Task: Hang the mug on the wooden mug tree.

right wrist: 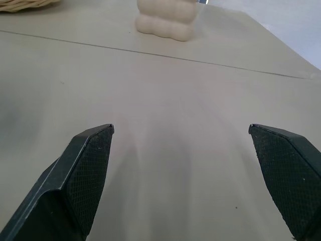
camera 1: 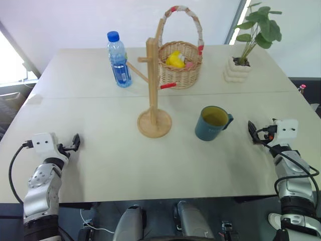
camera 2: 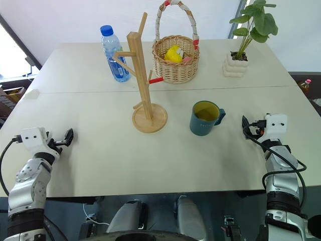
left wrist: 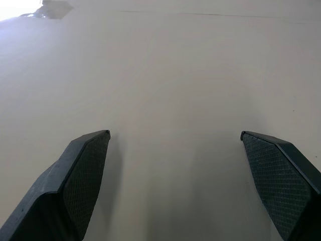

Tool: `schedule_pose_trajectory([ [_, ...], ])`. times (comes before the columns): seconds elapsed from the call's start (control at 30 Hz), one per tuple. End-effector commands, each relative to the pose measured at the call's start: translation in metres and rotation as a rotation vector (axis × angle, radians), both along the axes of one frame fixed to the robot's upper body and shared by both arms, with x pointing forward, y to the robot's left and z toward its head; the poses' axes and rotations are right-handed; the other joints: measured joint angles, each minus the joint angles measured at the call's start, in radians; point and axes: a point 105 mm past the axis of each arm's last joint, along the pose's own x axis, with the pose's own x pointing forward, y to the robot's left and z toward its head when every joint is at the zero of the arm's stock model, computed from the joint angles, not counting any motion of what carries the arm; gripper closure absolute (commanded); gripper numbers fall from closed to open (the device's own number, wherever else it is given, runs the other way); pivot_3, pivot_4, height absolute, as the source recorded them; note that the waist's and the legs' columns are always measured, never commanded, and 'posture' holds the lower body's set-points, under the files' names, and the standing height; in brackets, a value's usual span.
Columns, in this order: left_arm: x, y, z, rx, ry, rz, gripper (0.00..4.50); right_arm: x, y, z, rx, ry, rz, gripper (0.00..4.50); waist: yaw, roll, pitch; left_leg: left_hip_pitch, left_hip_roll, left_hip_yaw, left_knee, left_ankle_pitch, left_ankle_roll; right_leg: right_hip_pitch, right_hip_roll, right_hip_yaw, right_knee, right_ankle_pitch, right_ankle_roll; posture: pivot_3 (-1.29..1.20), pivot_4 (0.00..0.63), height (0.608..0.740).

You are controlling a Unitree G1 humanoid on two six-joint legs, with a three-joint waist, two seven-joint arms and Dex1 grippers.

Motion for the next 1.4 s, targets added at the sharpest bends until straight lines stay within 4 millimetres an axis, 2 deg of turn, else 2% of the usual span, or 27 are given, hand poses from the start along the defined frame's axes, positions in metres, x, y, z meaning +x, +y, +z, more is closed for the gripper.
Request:
schedule_pose_trajectory([
  [0.03, 0.001, 0.0, 0.013, 0.01, -0.044, -0.01, 0.0, 0.001, -0.002, 0.012, -0.026, -0.041, 0.005, 0.04, 0.0, 0.0, 0.0, 0.0, 0.0, 0.0, 0.0, 0.0, 0.0, 0.0, 0.0, 0.0, 0.0, 0.0, 0.0, 0.0, 0.15, 0.74],
  [0.27, 0.002, -0.003, 0.016, 0.005, -0.052, -0.03, 0.0, -0.002, -0.004, 0.011, -0.032, -0.034, 0.003, 0.04, 0.0, 0.0, 0.0, 0.0, 0.0, 0.0, 0.0, 0.0, 0.0, 0.0, 0.0, 0.0, 0.0, 0.0, 0.0, 0.0, 0.15, 0.74],
  [0.43, 0.004, -0.017, 0.021, 0.032, -0.063, -0.107, 0.0, -0.003, -0.006, 0.011, -0.034, -0.033, 0.001, 0.04, 0.0, 0.0, 0.0, 0.0, 0.0, 0.0, 0.0, 0.0, 0.0, 0.0, 0.0, 0.0, 0.0, 0.0, 0.0, 0.0, 0.15, 0.74],
  [0.57, -0.002, -0.048, 0.028, 0.044, -0.089, -0.286, 0.0, -0.007, -0.005, 0.012, -0.038, -0.033, 0.029, 0.04, 0.0, 0.0, 0.0, 0.0, 0.0, 0.0, 0.0, 0.0, 0.0, 0.0, 0.0, 0.0, 0.0, 0.0, 0.0, 0.0, 0.15, 0.74],
  [0.73, -0.016, -0.101, 0.028, 0.03, -0.08, -0.609, 0.0, -0.022, -0.003, 0.018, -0.03, -0.036, 0.089, 0.04, 0.002, 0.0, 0.0, 0.0, 0.0, 0.0, 0.0, 0.0, 0.0, 0.0, -0.001, 0.0, -0.001, 0.0, 0.0, 0.0, 0.15, 0.74],
  [0.87, -0.035, -0.147, 0.039, -0.011, -0.096, -0.905, 0.0, -0.035, 0.01, 0.017, -0.04, -0.02, 0.177, 0.04, 0.001, 0.0, 0.0, 0.0, 0.0, 0.0, 0.0, 0.0, 0.0, 0.001, -0.001, 0.0, -0.001, 0.0, -0.001, 0.0, 0.15, 0.74],
  [1.0, -0.05, -0.176, 0.042, -0.005, -0.06, -1.119, 0.0, -0.038, 0.029, 0.02, -0.023, -0.023, 0.256, 0.04, -0.002, 0.002, 0.0, 0.0, 0.0, 0.0, 0.0, 0.0, 0.0, 0.001, 0.0, 0.0, -0.001, 0.0, -0.001, 0.0, 0.15, 0.74],
  [1.13, -0.059, -0.194, 0.042, 0.019, -0.031, -1.252, 0.0, -0.034, 0.046, 0.023, -0.015, -0.038, 0.306, 0.04, -0.002, 0.002, -0.001, 0.0, 0.0, 0.0, 0.0, 0.0, 0.0, 0.001, 0.0, 0.0, 0.0, -0.001, -0.001, 0.0, 0.15, 0.74],
  [1.4, -0.059, -0.21, 0.043, 0.016, -0.059, -1.315, 0.0, -0.022, 0.066, 0.028, 0.006, -0.07, 0.347, 0.04, 0.002, 0.003, 0.0, 0.0, 0.0, 0.0, 0.0, 0.0, 0.0, 0.001, 0.0, 0.0, -0.001, 0.0, -0.001, 0.0, 0.15, 0.74],
])
